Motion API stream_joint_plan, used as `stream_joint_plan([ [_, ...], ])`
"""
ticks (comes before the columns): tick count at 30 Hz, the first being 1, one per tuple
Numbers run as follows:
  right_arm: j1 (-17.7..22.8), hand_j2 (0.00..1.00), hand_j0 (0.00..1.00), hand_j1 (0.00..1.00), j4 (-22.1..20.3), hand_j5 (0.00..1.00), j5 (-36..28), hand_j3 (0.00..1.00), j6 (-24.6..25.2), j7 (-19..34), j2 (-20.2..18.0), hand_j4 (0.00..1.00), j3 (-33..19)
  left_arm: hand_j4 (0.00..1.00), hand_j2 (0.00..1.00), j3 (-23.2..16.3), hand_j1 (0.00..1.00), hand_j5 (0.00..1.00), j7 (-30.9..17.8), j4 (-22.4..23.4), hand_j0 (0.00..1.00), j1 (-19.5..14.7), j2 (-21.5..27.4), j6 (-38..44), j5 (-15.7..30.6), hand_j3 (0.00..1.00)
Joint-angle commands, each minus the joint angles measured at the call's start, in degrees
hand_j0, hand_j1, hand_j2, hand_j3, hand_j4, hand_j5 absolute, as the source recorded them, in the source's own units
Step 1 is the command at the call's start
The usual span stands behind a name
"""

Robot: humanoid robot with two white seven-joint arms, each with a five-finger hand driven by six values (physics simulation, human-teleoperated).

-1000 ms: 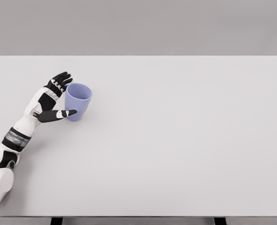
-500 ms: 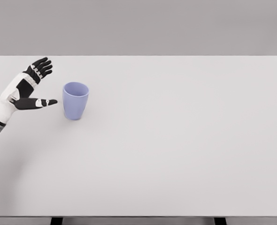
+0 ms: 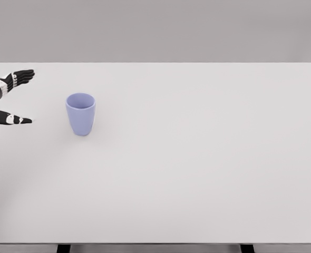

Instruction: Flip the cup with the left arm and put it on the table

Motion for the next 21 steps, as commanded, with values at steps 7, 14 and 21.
stream_joint_plan([
  [7, 0.0, 1.0, 1.0, 1.0, 0.0, 1.0, 0.0, 1.0, 0.0, 0.0, 0.0, 1.0, -0.1, 1.0, 1.0, -2.8, 1.0, 1.0, 0.0, -2.3, 1.0, -0.2, 3.8, -0.9, -4.2, 1.0],
  [14, 0.0, 1.0, 1.0, 1.0, 0.0, 1.0, 0.0, 1.0, 0.0, 0.0, 0.0, 1.0, -0.1, 1.0, 1.0, -3.3, 1.0, 1.0, 0.0, -2.3, 1.0, -0.5, 3.5, -0.9, -5.6, 1.0],
  [21, -0.1, 1.0, 1.0, 1.0, 0.0, 1.0, 0.0, 1.0, 0.0, 0.1, 0.0, 1.0, -0.1, 1.0, 1.0, -3.7, 1.0, 1.0, 0.0, -2.2, 1.0, -0.6, 3.1, -0.9, -6.6, 1.0],
])
